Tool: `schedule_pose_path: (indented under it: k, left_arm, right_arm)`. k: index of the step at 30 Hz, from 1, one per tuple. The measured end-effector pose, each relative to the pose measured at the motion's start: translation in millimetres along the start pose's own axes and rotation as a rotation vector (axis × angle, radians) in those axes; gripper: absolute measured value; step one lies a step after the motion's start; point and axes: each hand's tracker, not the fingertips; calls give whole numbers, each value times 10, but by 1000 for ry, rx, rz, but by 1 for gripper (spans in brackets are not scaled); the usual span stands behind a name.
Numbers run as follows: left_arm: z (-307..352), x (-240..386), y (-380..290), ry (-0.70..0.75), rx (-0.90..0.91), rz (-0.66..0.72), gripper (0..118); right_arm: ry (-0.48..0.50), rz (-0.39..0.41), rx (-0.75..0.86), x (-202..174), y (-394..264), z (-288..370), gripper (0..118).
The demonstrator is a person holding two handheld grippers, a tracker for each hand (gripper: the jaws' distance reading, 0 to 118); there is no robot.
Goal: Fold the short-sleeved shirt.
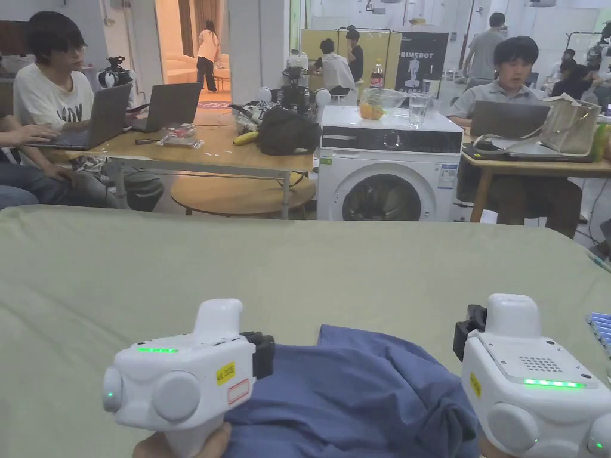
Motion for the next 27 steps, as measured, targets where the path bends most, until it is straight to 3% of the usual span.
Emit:
schedule_pose_path:
  k: [8,17,18,20,21,25,27]
  left_arm:
    - [-311,-901,432,114,-117,64,0]
    - [-1297,-1504,667,129,-318,165,0]
    - [-1426,-1537,642,143,-348,176,6]
    - [-1651,-1579,560,173,-405,169,50]
    - [-1767,-1602,509,193,-436,170,59]
    - [-2117,-1658,275,267,-563,115,58]
    - [-2101,-1575,277,272,-502,63,58]
  right_arm:
    - [29,3,-44,-141,1,-255,0]
    - [35,20,-88,-174,-33,-487,0]
    - [35,20,-95,-161,-43,-505,0]
    - [32,20,-103,-130,-72,-540,0]
    - [28,22,-108,-113,-84,-557,0]
    - [10,29,-135,-8,-119,-612,0]
    - [3,33,-146,50,-132,-626,0]
